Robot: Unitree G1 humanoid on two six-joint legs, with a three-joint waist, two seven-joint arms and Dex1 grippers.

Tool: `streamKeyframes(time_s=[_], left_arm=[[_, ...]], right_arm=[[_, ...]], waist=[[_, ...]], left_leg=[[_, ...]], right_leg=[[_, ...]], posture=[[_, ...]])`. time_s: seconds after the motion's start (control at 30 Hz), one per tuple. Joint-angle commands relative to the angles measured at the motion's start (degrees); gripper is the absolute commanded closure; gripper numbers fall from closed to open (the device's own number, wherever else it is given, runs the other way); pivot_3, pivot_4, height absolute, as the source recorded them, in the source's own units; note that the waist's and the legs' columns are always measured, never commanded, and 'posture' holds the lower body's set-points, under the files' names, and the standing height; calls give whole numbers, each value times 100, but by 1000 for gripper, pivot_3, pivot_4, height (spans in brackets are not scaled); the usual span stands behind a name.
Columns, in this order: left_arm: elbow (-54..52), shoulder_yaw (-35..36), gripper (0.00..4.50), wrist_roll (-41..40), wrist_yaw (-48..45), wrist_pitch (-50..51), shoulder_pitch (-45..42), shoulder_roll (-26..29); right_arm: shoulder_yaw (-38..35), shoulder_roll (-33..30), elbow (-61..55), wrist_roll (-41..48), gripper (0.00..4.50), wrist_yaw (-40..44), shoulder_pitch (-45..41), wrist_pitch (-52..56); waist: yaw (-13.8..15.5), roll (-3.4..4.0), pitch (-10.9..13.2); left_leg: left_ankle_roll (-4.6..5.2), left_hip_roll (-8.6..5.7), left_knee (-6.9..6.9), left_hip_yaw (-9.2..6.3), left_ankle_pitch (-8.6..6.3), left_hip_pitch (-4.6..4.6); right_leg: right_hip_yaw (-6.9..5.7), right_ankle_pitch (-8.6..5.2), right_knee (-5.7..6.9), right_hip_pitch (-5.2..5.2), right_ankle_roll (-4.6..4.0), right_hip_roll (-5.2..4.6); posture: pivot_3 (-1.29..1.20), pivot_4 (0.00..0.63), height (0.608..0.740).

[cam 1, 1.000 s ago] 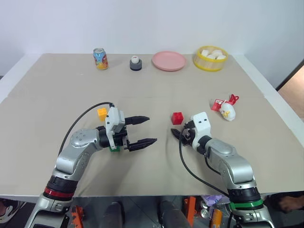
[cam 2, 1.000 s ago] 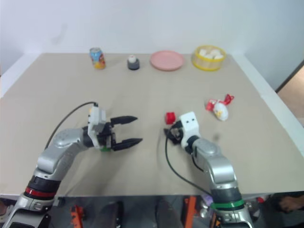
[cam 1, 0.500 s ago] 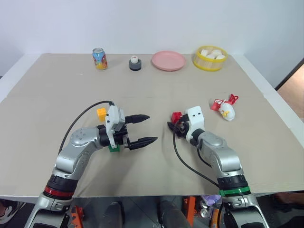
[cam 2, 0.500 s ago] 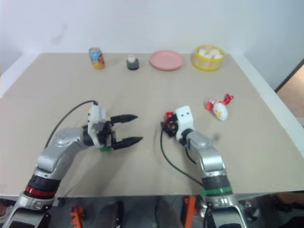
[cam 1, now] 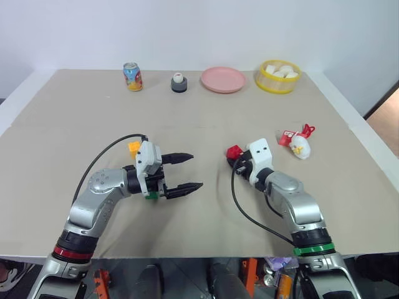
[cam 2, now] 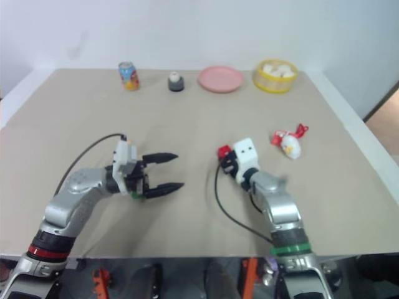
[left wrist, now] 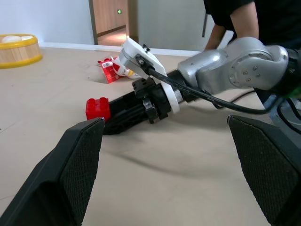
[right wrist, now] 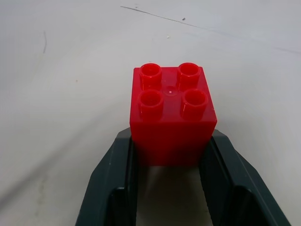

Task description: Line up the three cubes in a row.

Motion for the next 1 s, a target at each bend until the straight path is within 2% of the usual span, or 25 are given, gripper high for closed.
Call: streamKeyframes(time_s=[0.03, 0.17, 0.37, 0.63, 1.0], left_arm=[[-86, 90, 187, -181, -408, -123, 45, 123], [-33, 376, 187, -504, -968, -188, 49, 365], [-265, 479, 187, -647, -1314, -145, 189, 597], [-658, 561, 187, -705, -1376, -39, 392, 844], [-1404, 1010, 187, -1019, -933, 329, 910, 1207]], right_arm=[[-71, -515, 31, 111, 3284, 888, -41, -564], [-14, -1396, 48, 693, 3284, 2918, 24, -977], [256, -1834, 225, 918, 3284, 4378, -183, -1112], [814, -1677, 792, 526, 3284, 5104, -468, -1871], [1006, -1095, 1869, 267, 3284, 5236, -1074, -2547]], waist=[[1, -2, 1], [-11, -3, 3], [-33, -4, 3], [-26, -7, 5], [-31, -9, 6]], left_leg=[[0, -1, 0, 2, 0, -1], [0, 2, -21, 3, 0, 5], [0, 8, -49, -7, -1, 17], [-1, 6, -47, -6, -1, 14], [-1, 8, -45, -7, 0, 17]], right_leg=[[0, -1, -3, 0, 1, -2], [0, -7, -7, -3, -5, 2], [-10, -21, -5, -4, -18, 9], [-11, -23, -5, -4, -17, 5], [-12, -21, 2, -3, -19, 6]], posture=[[0, 150, 740], [0, 150, 740], [0, 150, 740], [0, 150, 740], [0, 150, 740]])
